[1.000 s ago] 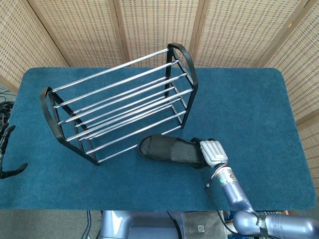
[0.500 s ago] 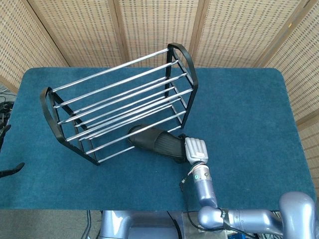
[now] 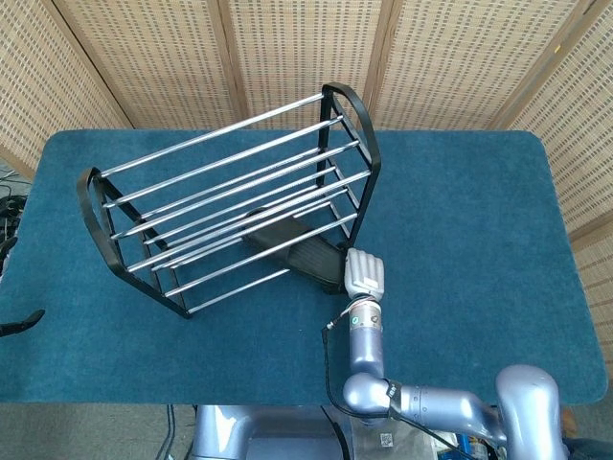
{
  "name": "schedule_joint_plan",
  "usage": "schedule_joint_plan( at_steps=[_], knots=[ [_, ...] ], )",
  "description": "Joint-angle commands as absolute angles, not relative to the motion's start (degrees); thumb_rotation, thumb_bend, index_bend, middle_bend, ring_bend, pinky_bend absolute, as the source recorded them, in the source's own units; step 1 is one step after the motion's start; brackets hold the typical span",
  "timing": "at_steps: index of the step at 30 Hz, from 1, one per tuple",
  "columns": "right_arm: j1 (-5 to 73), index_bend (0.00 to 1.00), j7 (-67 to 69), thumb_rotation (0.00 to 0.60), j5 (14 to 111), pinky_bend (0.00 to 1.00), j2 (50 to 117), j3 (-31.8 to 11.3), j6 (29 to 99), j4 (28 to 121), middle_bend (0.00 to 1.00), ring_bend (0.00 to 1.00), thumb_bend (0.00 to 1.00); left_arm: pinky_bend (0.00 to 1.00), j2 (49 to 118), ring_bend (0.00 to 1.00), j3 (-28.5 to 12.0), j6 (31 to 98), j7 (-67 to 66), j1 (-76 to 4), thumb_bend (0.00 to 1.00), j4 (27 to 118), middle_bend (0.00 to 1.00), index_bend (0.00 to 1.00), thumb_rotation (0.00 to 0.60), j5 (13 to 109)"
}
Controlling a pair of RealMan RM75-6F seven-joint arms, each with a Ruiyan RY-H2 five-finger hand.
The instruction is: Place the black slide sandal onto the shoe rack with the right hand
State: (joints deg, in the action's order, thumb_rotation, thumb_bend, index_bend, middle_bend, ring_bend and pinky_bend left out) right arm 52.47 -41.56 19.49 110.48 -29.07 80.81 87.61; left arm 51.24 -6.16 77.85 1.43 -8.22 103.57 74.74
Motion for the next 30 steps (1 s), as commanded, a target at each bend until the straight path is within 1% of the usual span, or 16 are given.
schedule_joint_plan(
  at_steps=[1, 4, 8, 14, 20, 30],
  knots=[
    [53.8, 0.65, -41.6, 0.6, 17.3, 0.36, 113.3, -32.1, 82.9, 84.1, 0.68, 0.55, 0.74, 0.0, 51.2, 0.0, -6.2, 77.5, 1.6, -8.4, 0.19, 103.5, 0.0, 0.0, 0.6, 74.5],
    [55.1, 0.65, -41.3, 0.6, 16.3, 0.36, 115.6, -34.7, 83.9, 81.0, 0.68, 0.55, 0.74, 0.0, 51.1, 0.0, -6.2, 77.2, 1.8, -8.5, 0.19, 103.4, 0.0, 0.0, 0.6, 74.3],
    [56.8, 0.65, -42.1, 0.6, 16.6, 0.36, 117.3, -35.9, 84.5, 77.9, 0.68, 0.55, 0.74, 0.0, 51.0, 0.0, -6.3, 77.0, 2.2, -8.6, 0.19, 103.2, 0.0, 0.0, 0.6, 74.1],
    [59.9, 0.65, -42.8, 0.6, 15.5, 0.36, 120.3, -40.4, 86.3, 71.7, 0.68, 0.55, 0.74, 0.0, 50.8, 0.0, -6.5, 76.1, 3.3, -8.8, 0.19, 102.7, 0.0, 0.0, 0.6, 73.3],
    [61.9, 0.65, -42.7, 0.6, 14.9, 0.36, 122.5, -43.6, 86.9, 68.3, 0.68, 0.55, 0.74, 0.0, 50.8, 0.0, -6.5, 74.6, 3.8, -9.4, 0.19, 102.2, 0.0, 0.0, 0.6, 72.9],
    [62.5, 0.65, -43.2, 0.6, 15.6, 0.36, 125.0, -43.9, 87.3, 66.2, 0.68, 0.55, 0.74, 0.0, 50.8, 0.0, -6.5, 73.8, 4.3, -9.8, 0.19, 101.8, 0.0, 0.0, 0.6, 72.7]
  ],
)
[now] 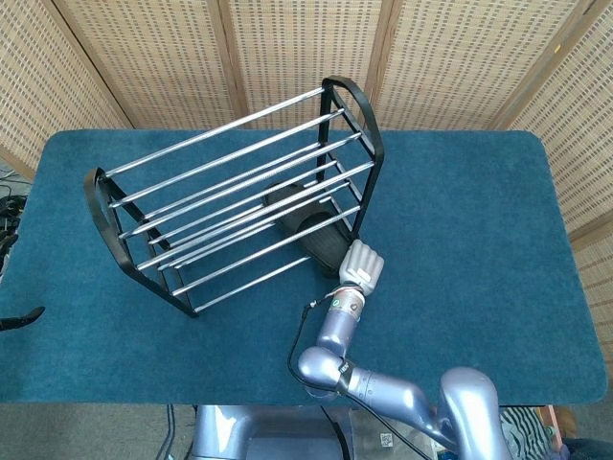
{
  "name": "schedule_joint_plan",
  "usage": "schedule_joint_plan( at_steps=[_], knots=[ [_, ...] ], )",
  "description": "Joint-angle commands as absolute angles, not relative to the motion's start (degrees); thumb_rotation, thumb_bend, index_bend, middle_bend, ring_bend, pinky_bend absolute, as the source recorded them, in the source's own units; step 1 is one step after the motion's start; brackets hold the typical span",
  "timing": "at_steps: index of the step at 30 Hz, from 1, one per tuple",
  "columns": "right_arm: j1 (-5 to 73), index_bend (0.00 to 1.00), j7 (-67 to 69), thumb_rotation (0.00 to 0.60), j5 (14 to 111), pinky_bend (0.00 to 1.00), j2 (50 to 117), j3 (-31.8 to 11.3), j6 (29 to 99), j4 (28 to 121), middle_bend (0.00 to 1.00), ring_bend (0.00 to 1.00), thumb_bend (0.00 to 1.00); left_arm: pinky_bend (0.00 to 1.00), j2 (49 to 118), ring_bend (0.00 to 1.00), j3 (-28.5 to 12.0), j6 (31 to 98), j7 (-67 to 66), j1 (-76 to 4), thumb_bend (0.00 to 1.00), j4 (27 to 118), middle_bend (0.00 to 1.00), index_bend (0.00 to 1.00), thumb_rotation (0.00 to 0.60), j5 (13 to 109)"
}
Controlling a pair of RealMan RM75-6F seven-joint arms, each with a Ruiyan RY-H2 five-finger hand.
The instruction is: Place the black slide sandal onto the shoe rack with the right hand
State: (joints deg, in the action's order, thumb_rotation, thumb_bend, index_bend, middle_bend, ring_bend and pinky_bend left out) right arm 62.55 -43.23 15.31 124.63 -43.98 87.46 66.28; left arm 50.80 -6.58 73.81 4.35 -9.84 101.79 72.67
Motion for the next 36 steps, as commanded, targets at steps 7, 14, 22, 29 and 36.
schedule_joint_plan(
  at_steps=[7, 14, 22, 29, 36],
  knots=[
    [62.6, 0.65, -42.9, 0.6, 15.9, 0.36, 126.4, -45.0, 87.3, 65.6, 0.68, 0.55, 0.74, 0.0, 50.8, 0.0, -6.5, 74.1, 4.2, -9.7, 0.19, 102.1, 0.0, 0.0, 0.6, 72.8],
    [64.7, 0.65, -42.3, 0.6, 15.2, 0.33, 128.1, -48.9, 88.4, 64.3, 0.65, 0.55, 0.74, 0.0, 50.7, 0.0, -6.5, 74.1, 4.7, -9.7, 0.19, 102.0, 0.0, 0.0, 0.6, 72.5],
    [68.1, 0.6, -41.7, 0.6, 13.9, 0.3, 130.0, -51.8, 88.9, 61.7, 0.57, 0.54, 0.7, 0.0, 50.3, 0.0, -6.5, 74.0, 6.0, -9.6, 0.19, 101.7, 0.0, 0.0, 0.6, 72.8],
    [70.8, 0.12, -37.5, 0.6, 11.9, 0.01, 130.0, -51.1, 89.2, 60.6, 0.07, 0.06, 0.14, 0.0, 49.9, 0.0, -6.5, 73.7, 7.7, -9.5, 0.19, 101.2, 0.0, 0.0, 0.6, 73.3],
    [73.3, 0.0, -30.7, 0.6, 10.2, 0.0, 130.0, -48.7, 90.4, 60.1, 0.0, 0.0, 0.0, 0.0, 49.7, 0.0, -6.4, 73.8, 8.5, -9.4, 0.19, 101.0, 0.0, 0.0, 0.6, 73.8]
  ],
)
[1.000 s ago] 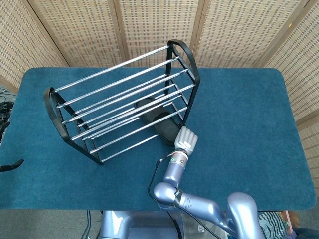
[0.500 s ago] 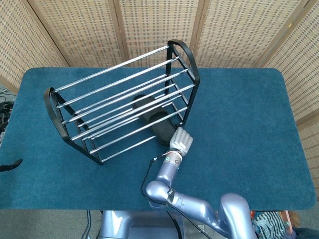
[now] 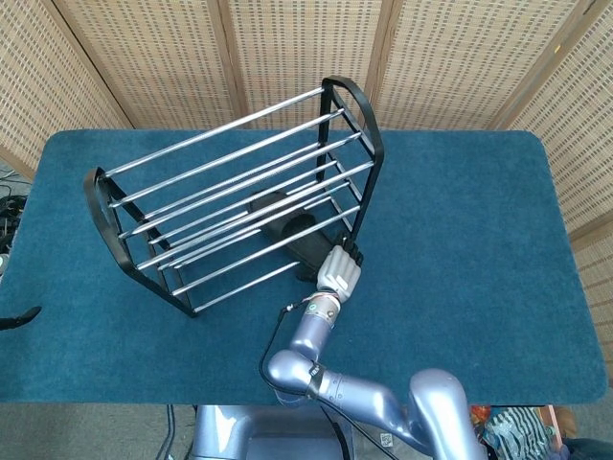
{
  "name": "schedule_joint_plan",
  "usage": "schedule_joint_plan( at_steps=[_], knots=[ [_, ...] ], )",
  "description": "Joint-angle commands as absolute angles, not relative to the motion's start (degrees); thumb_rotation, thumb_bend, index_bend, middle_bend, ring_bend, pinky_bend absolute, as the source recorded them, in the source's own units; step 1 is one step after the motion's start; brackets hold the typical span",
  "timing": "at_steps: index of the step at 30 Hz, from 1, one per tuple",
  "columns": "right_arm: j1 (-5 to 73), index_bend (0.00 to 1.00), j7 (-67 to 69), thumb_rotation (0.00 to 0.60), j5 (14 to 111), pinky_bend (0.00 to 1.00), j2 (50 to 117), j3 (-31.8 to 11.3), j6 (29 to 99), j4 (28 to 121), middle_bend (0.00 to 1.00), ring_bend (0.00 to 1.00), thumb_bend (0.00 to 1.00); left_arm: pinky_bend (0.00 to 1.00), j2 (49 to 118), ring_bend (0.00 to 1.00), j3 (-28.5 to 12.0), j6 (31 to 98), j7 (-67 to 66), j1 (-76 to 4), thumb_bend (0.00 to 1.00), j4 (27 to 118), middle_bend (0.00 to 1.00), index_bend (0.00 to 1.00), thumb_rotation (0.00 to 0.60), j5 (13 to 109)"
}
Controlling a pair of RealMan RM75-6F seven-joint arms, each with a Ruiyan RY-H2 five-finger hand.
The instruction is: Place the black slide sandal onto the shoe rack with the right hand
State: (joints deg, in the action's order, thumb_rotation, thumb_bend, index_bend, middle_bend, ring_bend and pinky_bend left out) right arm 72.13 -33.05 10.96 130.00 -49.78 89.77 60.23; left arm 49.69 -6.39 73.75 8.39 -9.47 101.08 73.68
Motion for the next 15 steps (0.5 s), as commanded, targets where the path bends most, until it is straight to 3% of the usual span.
schedule_joint_plan(
  at_steps=[1, 10, 15],
  knots=[
    [73.5, 0.0, -29.7, 0.6, 10.2, 0.0, 130.0, -48.4, 90.6, 60.2, 0.0, 0.0, 0.0, 0.0, 49.6, 0.0, -6.4, 73.8, 8.6, -9.4, 0.19, 101.0, 0.0, 0.0, 0.6, 73.8],
    [73.1, 0.0, -29.8, 0.6, 9.9, 0.0, 130.0, -47.6, 92.1, 61.0, 0.0, 0.0, 0.0, 0.0, 49.5, 0.0, -6.1, 74.1, 8.7, -9.3, 0.19, 101.2, 0.0, 0.0, 0.6, 74.7],
    [69.1, 0.0, -31.9, 0.6, 11.9, 0.0, 128.7, -45.5, 92.2, 65.2, 0.0, 0.0, 0.0, 0.0, 49.7, 0.0, -6.0, 74.2, 8.3, -9.4, 0.19, 101.2, 0.0, 0.0, 0.6, 74.9]
  ],
)
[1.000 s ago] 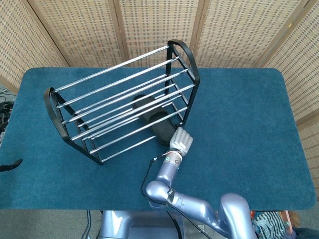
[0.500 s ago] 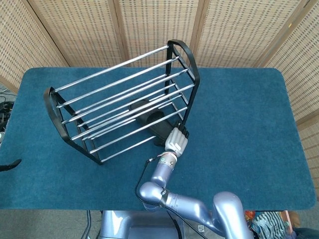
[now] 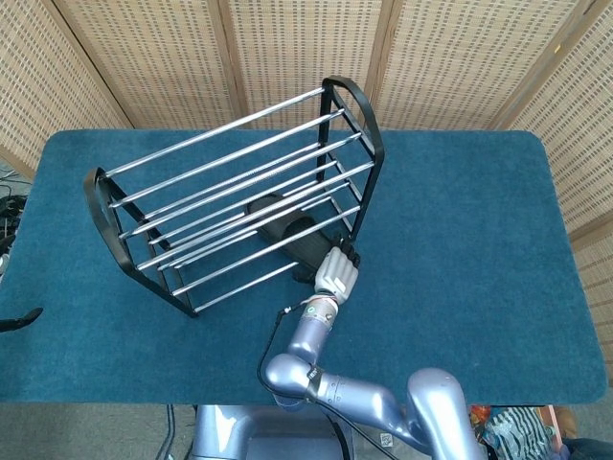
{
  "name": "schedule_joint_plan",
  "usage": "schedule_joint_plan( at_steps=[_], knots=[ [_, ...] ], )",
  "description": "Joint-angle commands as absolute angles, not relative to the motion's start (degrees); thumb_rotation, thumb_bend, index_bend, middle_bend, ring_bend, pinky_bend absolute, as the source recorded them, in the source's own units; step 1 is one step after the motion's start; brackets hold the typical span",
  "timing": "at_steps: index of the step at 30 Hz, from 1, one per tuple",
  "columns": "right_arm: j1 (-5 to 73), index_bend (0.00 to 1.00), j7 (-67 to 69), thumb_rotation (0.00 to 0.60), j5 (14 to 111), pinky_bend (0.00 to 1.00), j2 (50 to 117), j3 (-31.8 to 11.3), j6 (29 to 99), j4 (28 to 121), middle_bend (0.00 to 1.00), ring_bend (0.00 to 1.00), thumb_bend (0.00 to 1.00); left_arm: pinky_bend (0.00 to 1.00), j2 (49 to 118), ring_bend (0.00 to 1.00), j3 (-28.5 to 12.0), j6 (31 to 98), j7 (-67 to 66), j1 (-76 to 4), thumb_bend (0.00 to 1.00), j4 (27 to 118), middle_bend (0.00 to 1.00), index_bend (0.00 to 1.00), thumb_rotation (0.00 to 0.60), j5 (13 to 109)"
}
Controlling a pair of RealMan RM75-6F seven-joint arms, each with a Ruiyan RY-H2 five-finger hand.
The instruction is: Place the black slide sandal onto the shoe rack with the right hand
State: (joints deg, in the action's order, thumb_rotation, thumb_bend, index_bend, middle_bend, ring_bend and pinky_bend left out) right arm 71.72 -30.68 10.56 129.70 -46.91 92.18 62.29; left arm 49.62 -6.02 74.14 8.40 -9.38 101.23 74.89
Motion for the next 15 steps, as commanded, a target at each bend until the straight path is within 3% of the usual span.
schedule_joint_plan(
  at_steps=[1, 5, 15],
  knots=[
    [67.3, 0.0, -32.5, 0.6, 12.6, 0.0, 127.8, -44.5, 92.2, 67.2, 0.0, 0.0, 0.0, 0.0, 49.7, 0.0, -6.0, 74.3, 8.2, -9.4, 0.19, 101.2, 0.0, 0.0, 0.6, 74.9],
    [58.4, 0.0, -33.4, 0.6, 16.1, 0.0, 121.5, -38.1, 90.4, 78.3, 0.0, 0.0, 0.0, 0.0, 49.8, 0.0, -5.9, 74.9, 7.3, -9.2, 0.19, 101.6, 0.0, 0.0, 0.6, 75.0],
    [45.6, 0.0, -32.0, 0.6, 21.8, 0.0, 107.7, -29.2, 81.2, 94.9, 0.0, 0.0, 0.0, 0.0, 50.4, 0.0, -5.9, 75.9, 4.4, -9.0, 0.19, 102.8, 0.0, 0.0, 0.6, 74.5]
  ],
)
